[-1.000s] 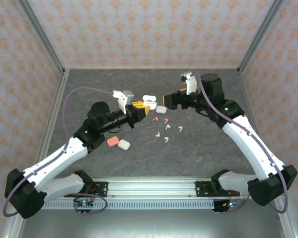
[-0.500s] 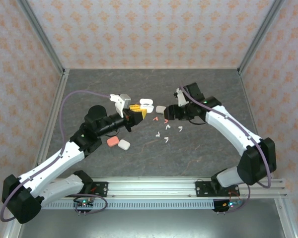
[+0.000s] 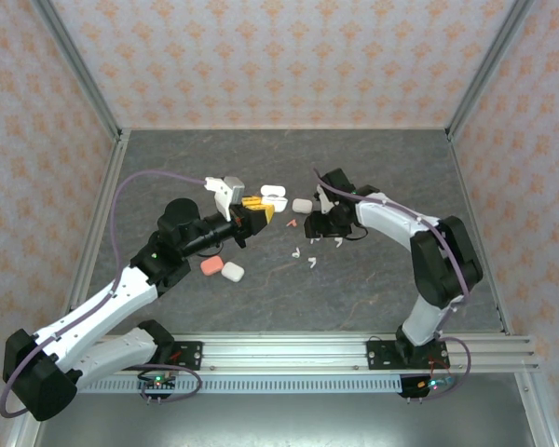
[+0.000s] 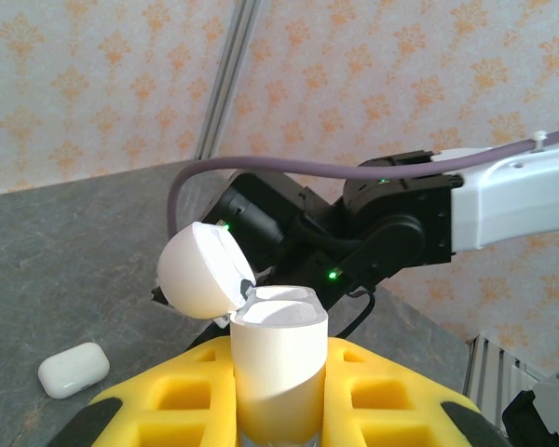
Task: Insert wireless bluetooth earbuds into charging case
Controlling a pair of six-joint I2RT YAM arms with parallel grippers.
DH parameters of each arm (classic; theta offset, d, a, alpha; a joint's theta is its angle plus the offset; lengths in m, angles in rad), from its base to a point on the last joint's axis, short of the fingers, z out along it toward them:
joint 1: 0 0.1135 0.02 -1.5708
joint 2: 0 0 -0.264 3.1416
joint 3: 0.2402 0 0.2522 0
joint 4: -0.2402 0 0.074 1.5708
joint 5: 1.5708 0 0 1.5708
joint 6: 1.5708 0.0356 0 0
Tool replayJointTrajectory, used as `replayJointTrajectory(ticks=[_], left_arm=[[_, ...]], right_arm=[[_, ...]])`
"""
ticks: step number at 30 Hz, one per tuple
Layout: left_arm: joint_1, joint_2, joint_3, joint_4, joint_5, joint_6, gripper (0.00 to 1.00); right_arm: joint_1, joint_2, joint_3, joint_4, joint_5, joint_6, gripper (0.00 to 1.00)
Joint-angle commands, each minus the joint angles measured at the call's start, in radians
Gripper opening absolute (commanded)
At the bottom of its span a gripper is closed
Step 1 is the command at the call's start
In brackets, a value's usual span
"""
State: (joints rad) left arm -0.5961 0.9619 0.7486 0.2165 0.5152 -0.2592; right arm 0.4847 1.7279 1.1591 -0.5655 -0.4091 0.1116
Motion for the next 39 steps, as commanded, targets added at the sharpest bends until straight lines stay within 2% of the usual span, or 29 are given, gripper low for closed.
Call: replayJointTrajectory(ticks=[1, 27, 39], left_arm=[[-0.007, -0.006, -0.005, 0.007, -0.005, 0.020, 0.00], [-0.008, 0.011, 0.004, 0.004, -0.001, 0.012, 0.00], [-0.007, 0.012, 0.004, -0.002, -0.002, 0.013, 0.00]], right_arm=[[0.007, 0.029, 0.007, 0.046, 0.041, -0.012, 0.53], [0.006, 0.157, 0.034, 0.107, 0.028, -0.033, 0.40], [0.007, 0.158, 0.014, 0.087, -0.005, -0.028, 0.22]])
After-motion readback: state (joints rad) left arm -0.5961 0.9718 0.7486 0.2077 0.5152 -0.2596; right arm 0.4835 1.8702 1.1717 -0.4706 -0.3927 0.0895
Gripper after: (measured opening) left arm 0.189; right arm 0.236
